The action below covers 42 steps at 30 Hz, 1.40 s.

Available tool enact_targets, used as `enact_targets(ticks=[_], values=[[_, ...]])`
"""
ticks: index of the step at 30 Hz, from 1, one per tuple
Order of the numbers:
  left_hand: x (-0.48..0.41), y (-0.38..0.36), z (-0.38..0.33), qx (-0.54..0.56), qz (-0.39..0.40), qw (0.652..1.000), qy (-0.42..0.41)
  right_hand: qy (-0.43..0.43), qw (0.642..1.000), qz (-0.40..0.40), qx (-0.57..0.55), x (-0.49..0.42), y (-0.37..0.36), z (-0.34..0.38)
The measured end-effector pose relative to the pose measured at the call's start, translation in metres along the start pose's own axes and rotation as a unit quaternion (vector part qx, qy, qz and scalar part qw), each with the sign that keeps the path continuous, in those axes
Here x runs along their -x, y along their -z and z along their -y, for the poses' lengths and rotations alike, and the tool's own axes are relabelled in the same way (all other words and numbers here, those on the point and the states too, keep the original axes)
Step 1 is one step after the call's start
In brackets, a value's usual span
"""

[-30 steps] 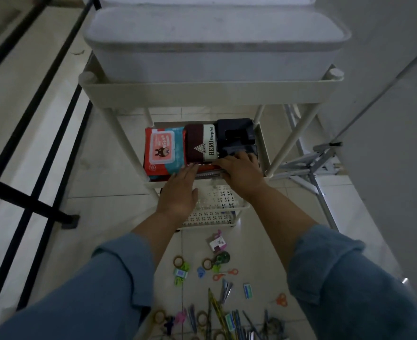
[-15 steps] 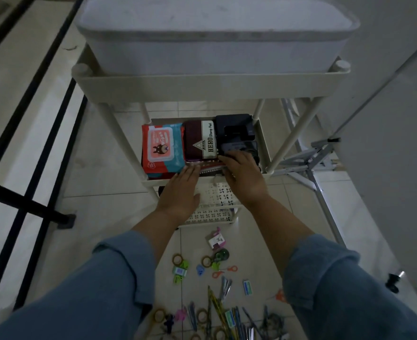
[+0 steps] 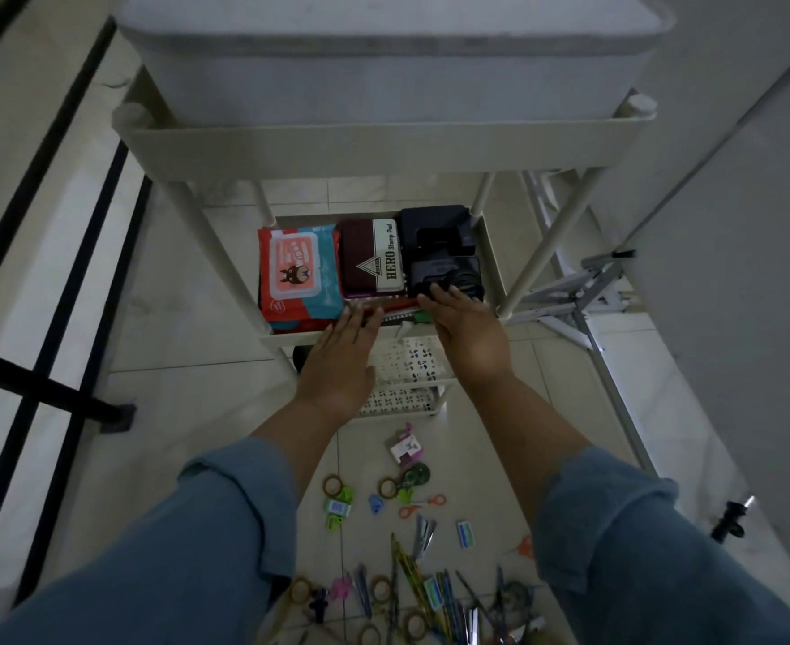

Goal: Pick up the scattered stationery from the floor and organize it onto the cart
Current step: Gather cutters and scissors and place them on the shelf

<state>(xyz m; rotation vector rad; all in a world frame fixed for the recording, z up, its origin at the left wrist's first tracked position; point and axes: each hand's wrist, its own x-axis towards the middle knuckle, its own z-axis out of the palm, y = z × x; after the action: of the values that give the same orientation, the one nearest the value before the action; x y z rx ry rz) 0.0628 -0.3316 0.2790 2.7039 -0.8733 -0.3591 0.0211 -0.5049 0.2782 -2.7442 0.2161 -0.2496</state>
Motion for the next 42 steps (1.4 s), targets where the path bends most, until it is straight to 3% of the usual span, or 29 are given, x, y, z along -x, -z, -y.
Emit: enact_targets(ticks=[6,9,13,17,21,27,31,38,42], values=[[0.000,0.001,-0.002,-0.004,0.009,1.000,0.004,0.011,0.999,-0.045,-0.013,0.001,0.000,0.003],[-0.001,0.002,-0.001,0.005,0.010,1.000,0.002,-0.025,0.999,-0.028,-0.031,-0.004,0.006,0.002],[0.002,-0.002,-0.003,-0.011,0.016,1.000,-0.001,0.004,0.997,-0.069,-0.039,0.005,0.005,0.001],[0.002,-0.004,-0.001,-0.036,0.020,0.999,-0.003,0.038,0.997,-0.071,-0.009,-0.003,0.006,0.001],[0.005,-0.006,-0.001,-0.037,0.016,0.999,-0.002,0.004,0.998,-0.069,-0.004,0.002,0.000,0.000],[0.004,-0.004,-0.004,-0.037,0.020,0.999,0.011,0.032,0.996,-0.045,0.072,0.015,-0.012,-0.007],[0.001,0.002,-0.006,-0.022,0.014,1.000,0.016,0.034,0.997,-0.069,0.025,0.024,-0.009,-0.005],[0.030,-0.008,-0.031,0.091,-0.087,0.989,-0.082,-0.071,0.978,-0.164,-0.107,0.092,0.003,-0.003],[0.062,-0.042,-0.053,0.124,-0.037,0.985,-0.118,-0.154,0.966,-0.163,-0.128,0.166,-0.008,-0.021]])
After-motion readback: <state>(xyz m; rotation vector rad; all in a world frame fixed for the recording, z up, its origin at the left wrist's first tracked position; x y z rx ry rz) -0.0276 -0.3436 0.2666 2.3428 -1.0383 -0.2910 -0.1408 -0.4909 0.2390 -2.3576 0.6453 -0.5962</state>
